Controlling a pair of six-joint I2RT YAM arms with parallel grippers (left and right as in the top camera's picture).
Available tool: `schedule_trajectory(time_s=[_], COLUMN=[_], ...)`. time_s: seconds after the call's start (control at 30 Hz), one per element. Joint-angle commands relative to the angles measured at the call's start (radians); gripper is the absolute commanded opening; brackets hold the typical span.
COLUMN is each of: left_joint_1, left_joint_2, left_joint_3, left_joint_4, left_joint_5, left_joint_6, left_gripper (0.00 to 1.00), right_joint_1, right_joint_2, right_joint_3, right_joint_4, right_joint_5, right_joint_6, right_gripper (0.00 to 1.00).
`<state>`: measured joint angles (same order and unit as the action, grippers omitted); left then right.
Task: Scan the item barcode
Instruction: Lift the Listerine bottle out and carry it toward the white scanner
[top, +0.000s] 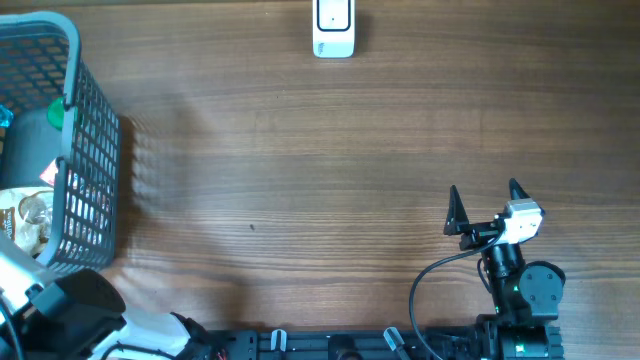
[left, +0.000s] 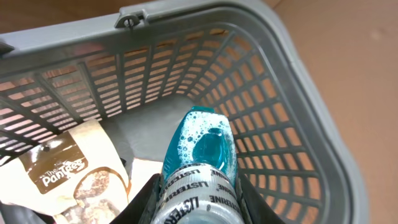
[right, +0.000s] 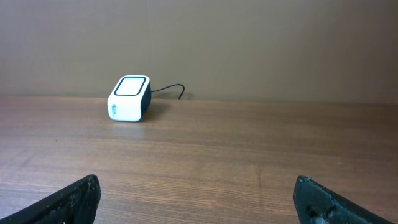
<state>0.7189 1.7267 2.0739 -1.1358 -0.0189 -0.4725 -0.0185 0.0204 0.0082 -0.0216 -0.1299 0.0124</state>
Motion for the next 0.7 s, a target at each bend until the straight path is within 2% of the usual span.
schedule_trajectory(time_s=[0.0, 0.37, 0.53, 0.67], left_joint_1=[-0.008, -0.013, -0.1, -0.186], left_joint_2=[-0.082, -0.139, -0.139, -0.139], left_joint_3=[0.014, 0.014, 0.014, 0.013], left_joint_4=[0.019, 0.064, 0.127, 0.187], left_joint_5=[0.031, 0.179, 0.205, 0.204], left_joint_6=[-0.019, -0.113, -0.129, -0.195], left_gripper=[0.16, 0.15, 0.16, 0.16], right_joint_1=[-0.002, -0.002, -0.002, -0.002], right_joint_2=[-0.005, -0.005, -0.005, -0.005], right_joint_3=[0.009, 0.009, 0.009, 0.009], right_joint_4=[0.005, 0.005, 0.005, 0.005], right_joint_5=[0.007, 0.006, 0.006, 0.007], right_joint_6=[-0.012, -0.012, -0.012, -0.012], right_gripper=[1.0, 1.0, 1.0, 1.0])
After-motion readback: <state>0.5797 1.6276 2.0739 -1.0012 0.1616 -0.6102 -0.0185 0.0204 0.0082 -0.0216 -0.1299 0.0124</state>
